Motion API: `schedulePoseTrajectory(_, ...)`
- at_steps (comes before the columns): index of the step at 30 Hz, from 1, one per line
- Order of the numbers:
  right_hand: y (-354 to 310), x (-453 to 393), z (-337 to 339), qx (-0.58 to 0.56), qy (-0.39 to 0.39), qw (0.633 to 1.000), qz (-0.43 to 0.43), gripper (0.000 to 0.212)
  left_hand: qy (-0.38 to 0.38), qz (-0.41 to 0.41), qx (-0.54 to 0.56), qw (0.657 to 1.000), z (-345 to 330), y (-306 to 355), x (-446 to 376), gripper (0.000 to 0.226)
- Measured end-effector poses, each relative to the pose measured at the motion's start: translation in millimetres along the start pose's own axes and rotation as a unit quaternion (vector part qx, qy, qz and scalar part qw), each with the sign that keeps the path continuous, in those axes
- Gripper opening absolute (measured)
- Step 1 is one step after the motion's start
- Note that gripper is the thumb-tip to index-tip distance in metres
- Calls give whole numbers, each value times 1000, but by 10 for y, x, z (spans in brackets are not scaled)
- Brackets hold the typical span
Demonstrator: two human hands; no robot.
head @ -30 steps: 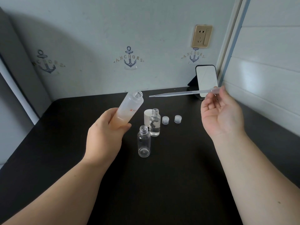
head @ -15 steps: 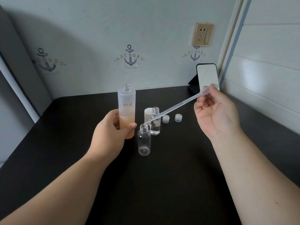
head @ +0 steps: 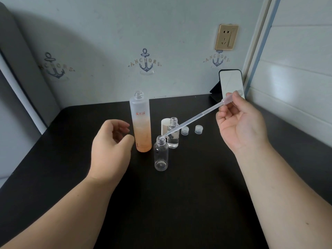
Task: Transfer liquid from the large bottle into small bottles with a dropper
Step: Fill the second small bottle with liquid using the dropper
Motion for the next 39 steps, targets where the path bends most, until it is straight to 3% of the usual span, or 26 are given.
schedulePoseTrajectory(5,-6,2,8,2,0,1000,-1,14,-82,-97,19,992,8,176,168,8)
schedulePoseTrajectory(11,-21,-5,16,5,-2,1000,2,14,-248,-164,-55,953,-113,212,194,25)
schedulePoseTrajectory(17,-8,-19,18,1,-2,1000,6,12,-250,-152,-121,949,-215,174,139,28)
schedulePoseTrajectory(21,-7,-31,17,0,-2,1000,8,11,-242,-180,-118,946,-209,165,135,18)
schedulePoseTrajectory(39,-30,-59,66,3,10,1000,14,10,-249,-192,-94,945,-230,144,116,21)
Point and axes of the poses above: each hand's wrist, its own x-axis away from the middle knuckle, its own z-axis out of the back of the hand, y = z × x, the point moved 2 cm from there along -x, towards the middle knuckle, and after that the axes turned 12 degrees about -x, right-handed, at the moved point
